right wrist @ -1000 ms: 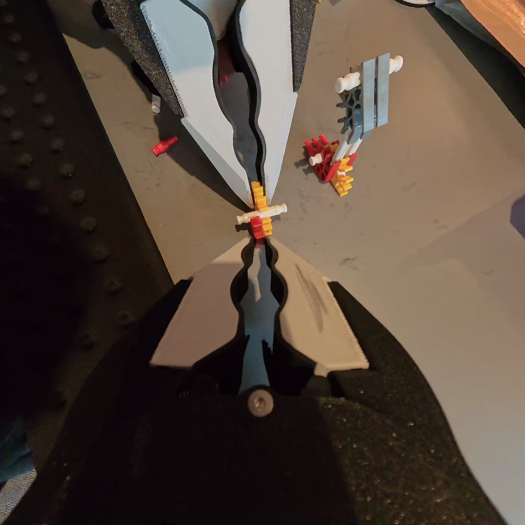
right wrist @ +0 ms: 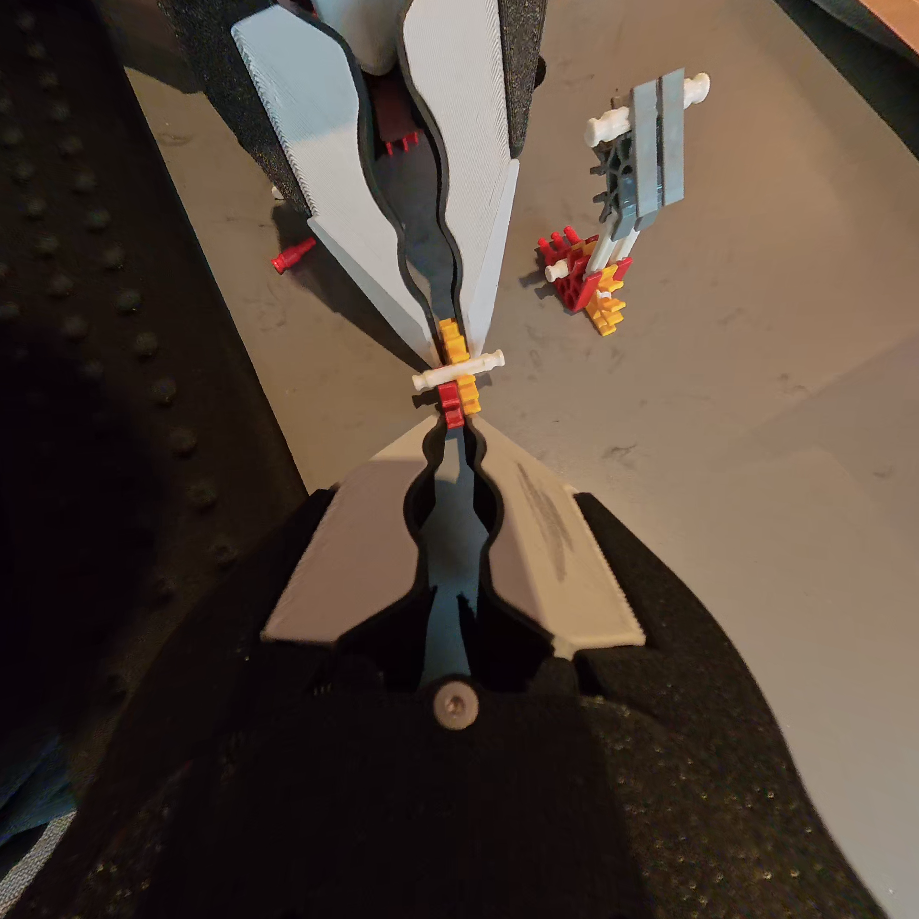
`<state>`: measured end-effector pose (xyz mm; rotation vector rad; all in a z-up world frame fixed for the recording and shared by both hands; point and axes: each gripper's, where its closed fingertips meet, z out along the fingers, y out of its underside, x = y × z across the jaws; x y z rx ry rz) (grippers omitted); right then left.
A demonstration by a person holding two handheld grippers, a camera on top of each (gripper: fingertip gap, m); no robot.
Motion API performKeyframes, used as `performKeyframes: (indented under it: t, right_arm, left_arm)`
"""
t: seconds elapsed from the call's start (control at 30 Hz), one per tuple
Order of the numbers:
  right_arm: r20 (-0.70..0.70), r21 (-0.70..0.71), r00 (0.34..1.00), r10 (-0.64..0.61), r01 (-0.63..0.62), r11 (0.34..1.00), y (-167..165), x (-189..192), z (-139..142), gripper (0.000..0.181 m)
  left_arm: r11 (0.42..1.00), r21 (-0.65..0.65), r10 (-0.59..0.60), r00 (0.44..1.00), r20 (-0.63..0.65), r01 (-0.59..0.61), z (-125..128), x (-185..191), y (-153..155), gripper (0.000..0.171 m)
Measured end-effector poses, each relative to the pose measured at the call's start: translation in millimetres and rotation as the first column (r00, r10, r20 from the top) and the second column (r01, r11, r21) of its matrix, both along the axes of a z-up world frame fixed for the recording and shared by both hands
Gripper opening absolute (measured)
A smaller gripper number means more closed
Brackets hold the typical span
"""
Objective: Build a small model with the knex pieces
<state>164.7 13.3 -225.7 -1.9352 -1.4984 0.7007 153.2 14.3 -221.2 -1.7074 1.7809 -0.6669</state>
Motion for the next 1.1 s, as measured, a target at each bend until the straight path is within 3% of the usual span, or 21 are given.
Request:
performKeyframes:
  t: [0.37, 0.43, 0.73, 1.1]
  right_arm:
    - [0.005, 0.019, 1.0, -0.003, 0.003, 1.0, 0.8, 0.0, 0.3, 0.007]
    - [0.007, 0.022, 1.0, -0.001, 0.001, 1.0, 0.3, -0.4, 0.1, 0.006]
    - [0.024, 0.074, 0.999, 0.021, -0.023, 0.997, -2.6, -3.2, -0.1, 0.006]
    - [0.028, 0.11, 1.0, 0.008, -0.011, 0.994, -0.6, -4.0, -0.7, 0.006]
  left_arm:
    - [0.998, 0.055, -0.012, 0.999, -0.036, 0.014, -0.2, 1.7, -4.6, 0.01]
    - [0.999, 0.048, -0.019, 0.999, -0.045, 0.021, -0.6, 3.3, -8.1, 0.027]
    - [0.997, 0.078, 0.003, 0.998, -0.063, 0.002, -0.4, 4.5, -5.4, 0.013]
    - [0.992, 0.123, -0.013, 0.983, -0.181, 0.035, -0.5, 2.6, -3.3, 0.012]
